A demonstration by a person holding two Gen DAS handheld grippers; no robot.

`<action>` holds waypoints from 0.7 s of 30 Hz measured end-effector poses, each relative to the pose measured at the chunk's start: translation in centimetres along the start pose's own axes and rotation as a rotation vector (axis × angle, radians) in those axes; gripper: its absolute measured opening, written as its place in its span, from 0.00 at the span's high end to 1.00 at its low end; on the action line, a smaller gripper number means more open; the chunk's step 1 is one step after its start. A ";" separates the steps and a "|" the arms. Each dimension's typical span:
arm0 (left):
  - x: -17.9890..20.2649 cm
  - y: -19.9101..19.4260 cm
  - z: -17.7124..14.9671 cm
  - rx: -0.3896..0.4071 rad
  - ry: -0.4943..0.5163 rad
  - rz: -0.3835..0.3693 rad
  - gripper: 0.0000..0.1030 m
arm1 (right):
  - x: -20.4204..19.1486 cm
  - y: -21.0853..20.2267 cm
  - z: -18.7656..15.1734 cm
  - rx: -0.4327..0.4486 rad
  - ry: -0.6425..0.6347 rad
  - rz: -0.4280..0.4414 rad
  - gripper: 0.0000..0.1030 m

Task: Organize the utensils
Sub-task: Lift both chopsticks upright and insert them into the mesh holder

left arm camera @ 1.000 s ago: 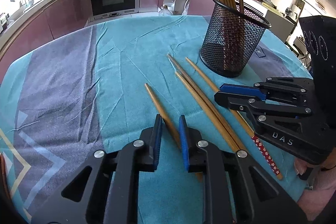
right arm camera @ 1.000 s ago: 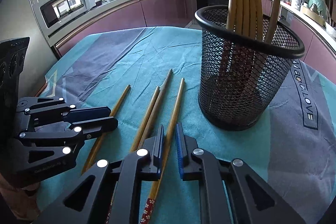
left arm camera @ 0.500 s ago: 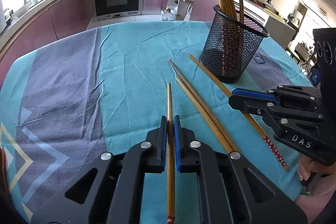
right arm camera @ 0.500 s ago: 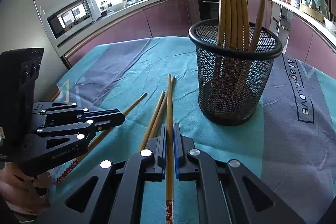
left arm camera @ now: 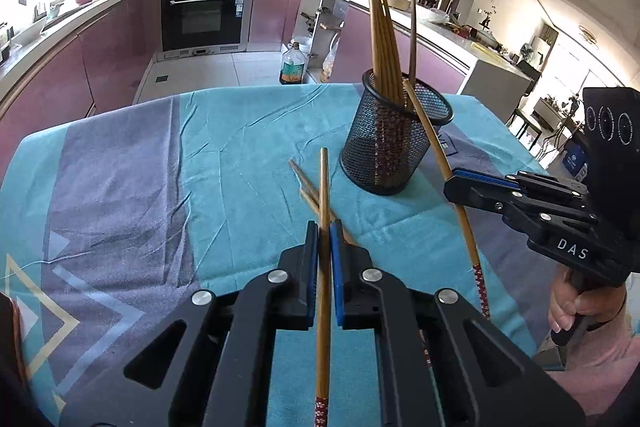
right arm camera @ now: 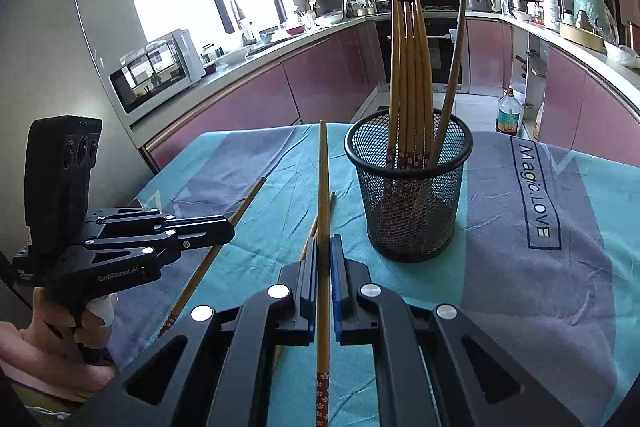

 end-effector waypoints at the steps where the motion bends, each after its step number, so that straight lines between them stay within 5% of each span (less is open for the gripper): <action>1: 0.2 -0.4 0.3 0.011 0.001 -0.012 0.93 | 0.0 -0.4 0.3 0.010 0.004 0.006 0.95; 21: 1.0 -8.5 6.5 0.231 -0.027 -0.136 0.93 | -0.5 -5.7 5.3 0.180 0.001 0.056 0.95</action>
Point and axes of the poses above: each gripper's, at about its wrist camera, not at the fingertips, and y roughly the way its jaws point, x to its right, z to its top, the point moved 10 cm from there along y, roughly the way its jaws point, and after that the axes turned 9 degrees about y, right-handed, at the moved point
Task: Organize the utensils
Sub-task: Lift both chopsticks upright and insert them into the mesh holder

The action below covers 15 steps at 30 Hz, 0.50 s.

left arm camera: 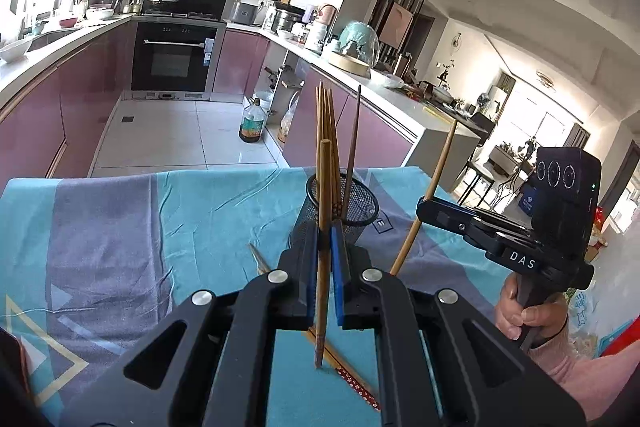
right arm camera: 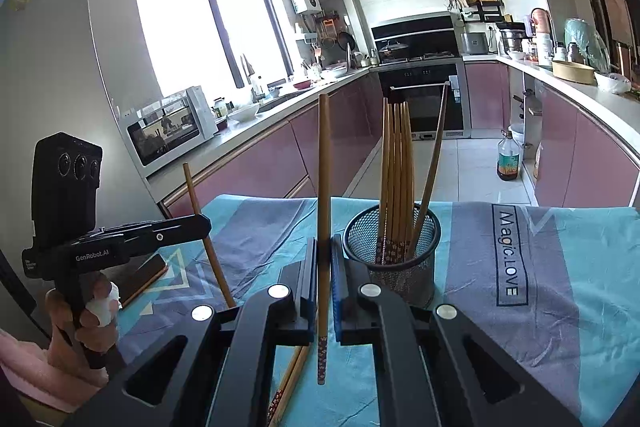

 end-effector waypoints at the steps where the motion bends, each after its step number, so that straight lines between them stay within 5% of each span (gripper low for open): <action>1: 0.0 -0.1 0.5 0.010 0.000 0.001 0.93 | -0.1 -0.1 0.3 0.006 -0.004 0.000 0.95; 15: 1.2 -0.7 8.0 0.134 0.037 -0.014 0.93 | -0.1 -1.4 5.9 0.106 -0.056 -0.020 0.95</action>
Point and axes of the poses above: each gripper's, at about its wrist camera, not at the fingertips, and y roughly the way its jaws point, x to its right, z to its top, the point moved 10 cm from there along y, roughly the way its jaws point, and after that the axes turned 9 degrees about y, right-handed, at the moved point
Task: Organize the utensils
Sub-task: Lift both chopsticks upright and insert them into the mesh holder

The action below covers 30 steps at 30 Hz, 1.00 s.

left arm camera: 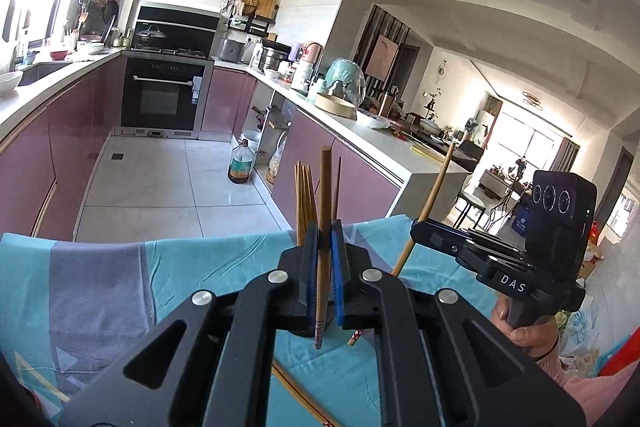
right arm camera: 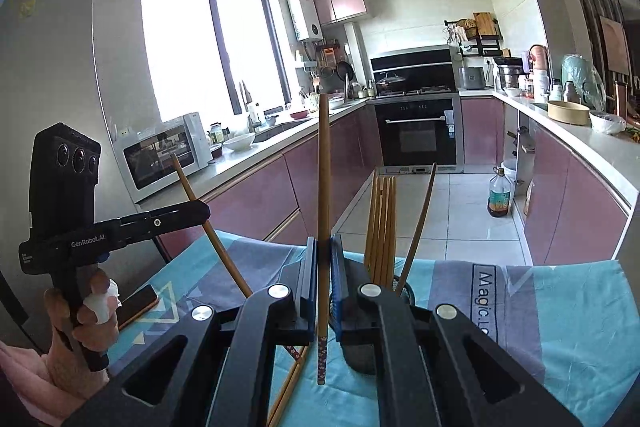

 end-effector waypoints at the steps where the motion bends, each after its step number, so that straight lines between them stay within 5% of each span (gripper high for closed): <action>1: 0.0 0.1 0.6 0.006 0.004 0.001 0.93 | 0.0 0.0 0.4 0.008 -0.003 -0.003 0.95; 18: 1.5 2.5 6.3 0.076 0.057 0.014 0.93 | 1.7 1.6 4.2 0.061 -0.008 -0.046 0.95; 30: 1.7 6.2 2.0 -0.088 0.088 0.036 0.93 | 3.2 5.5 0.9 -0.055 -0.002 -0.086 0.95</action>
Point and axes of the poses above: each gripper's, at about its wrist camera, not at the fingertips, and y roughly the way its jaws point, x to its right, z to its top, the point moved 10 cm from there along y, roughly the way its jaws point, and after that the axes turned 9 degrees about y, right-handed, at the moved point
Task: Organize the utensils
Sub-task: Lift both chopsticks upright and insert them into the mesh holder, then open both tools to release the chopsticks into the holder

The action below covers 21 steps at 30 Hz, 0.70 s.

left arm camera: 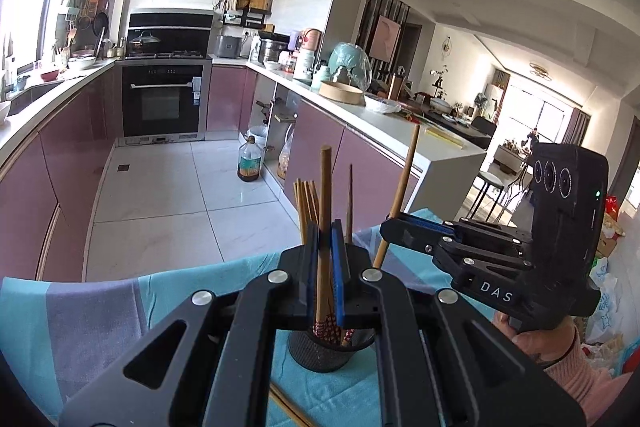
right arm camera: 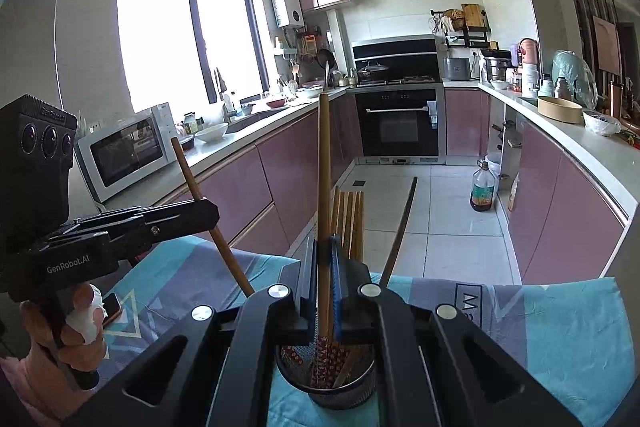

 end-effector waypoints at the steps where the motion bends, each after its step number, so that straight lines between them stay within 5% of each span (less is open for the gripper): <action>1: 0.0 0.5 -0.3 -0.016 0.004 0.001 0.93 | 0.1 0.3 -0.3 -0.012 0.000 -0.003 0.95; 7: -1.3 2.9 -2.5 -0.106 0.006 0.012 0.93 | 0.6 2.2 -2.0 -0.081 0.012 -0.020 0.95; 16: -2.9 6.0 -3.0 -0.138 -0.007 0.036 0.92 | 1.0 3.7 -2.9 -0.113 0.015 -0.068 0.94; 21: -3.6 6.5 -3.5 -0.133 -0.021 0.054 0.78 | 0.9 3.4 -2.6 -0.092 -0.001 -0.094 0.90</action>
Point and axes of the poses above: each gripper's, at about its wrist camera, not at the fingertips, and y roughly the way its jaws point, x to its right, z to its top, the point moved 10 cm from there along y, roughly the way its jaws point, and after that the axes turned 9 degrees about y, right-handed, at the moved point
